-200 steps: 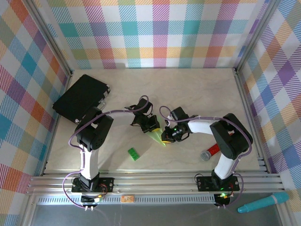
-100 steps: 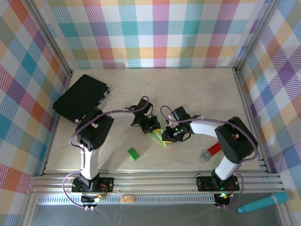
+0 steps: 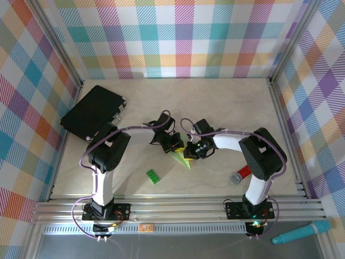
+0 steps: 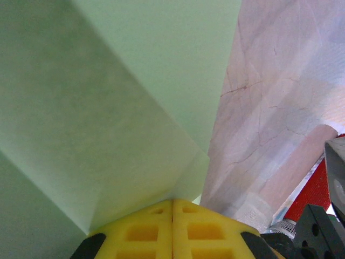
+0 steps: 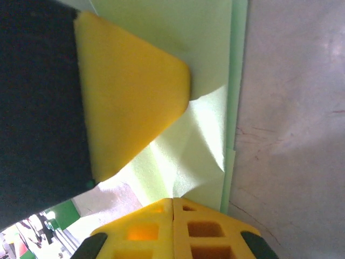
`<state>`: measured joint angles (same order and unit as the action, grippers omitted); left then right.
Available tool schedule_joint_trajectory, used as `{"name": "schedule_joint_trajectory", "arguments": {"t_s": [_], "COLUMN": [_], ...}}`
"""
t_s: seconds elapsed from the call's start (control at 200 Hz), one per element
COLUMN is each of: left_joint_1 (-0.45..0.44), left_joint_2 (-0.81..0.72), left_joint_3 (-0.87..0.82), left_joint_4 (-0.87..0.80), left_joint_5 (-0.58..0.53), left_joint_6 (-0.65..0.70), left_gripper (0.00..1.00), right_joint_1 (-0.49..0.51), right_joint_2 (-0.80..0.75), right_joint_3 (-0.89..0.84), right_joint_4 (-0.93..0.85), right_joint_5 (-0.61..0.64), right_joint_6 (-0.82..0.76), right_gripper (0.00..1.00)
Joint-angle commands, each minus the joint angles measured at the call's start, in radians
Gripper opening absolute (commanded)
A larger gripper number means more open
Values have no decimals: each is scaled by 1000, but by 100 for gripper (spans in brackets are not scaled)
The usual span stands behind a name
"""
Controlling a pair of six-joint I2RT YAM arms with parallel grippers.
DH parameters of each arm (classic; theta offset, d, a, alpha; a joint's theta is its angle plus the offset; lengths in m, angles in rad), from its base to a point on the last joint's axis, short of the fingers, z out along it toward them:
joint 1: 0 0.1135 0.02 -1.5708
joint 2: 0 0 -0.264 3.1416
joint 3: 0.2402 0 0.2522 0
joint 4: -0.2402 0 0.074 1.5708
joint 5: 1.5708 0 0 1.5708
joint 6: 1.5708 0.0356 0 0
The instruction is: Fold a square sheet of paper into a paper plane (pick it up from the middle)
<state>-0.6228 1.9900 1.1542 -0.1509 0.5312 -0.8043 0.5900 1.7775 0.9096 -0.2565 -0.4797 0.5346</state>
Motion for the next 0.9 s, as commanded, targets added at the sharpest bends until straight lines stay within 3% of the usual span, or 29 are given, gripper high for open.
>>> {"name": "schedule_joint_trajectory", "arguments": {"t_s": [0.0, 0.56, 0.895], "left_joint_1": [9, 31, 32], "left_joint_2": [86, 125, 125], "left_joint_3": [-55, -91, -91], "left_joint_4": [-158, -177, -169], "left_joint_5": [-132, -198, -182], "left_joint_6": [-29, -57, -51], "left_gripper": [6, 4, 4], "right_joint_1": [4, 4, 4], "right_joint_2": [-9, -120, -189], "right_joint_3": [-30, -159, -155], "right_joint_4": [-40, -145, -158], "right_joint_5": [-19, -78, -30], "right_joint_6": [-33, -119, -98], "right_gripper": [8, 8, 9]}}
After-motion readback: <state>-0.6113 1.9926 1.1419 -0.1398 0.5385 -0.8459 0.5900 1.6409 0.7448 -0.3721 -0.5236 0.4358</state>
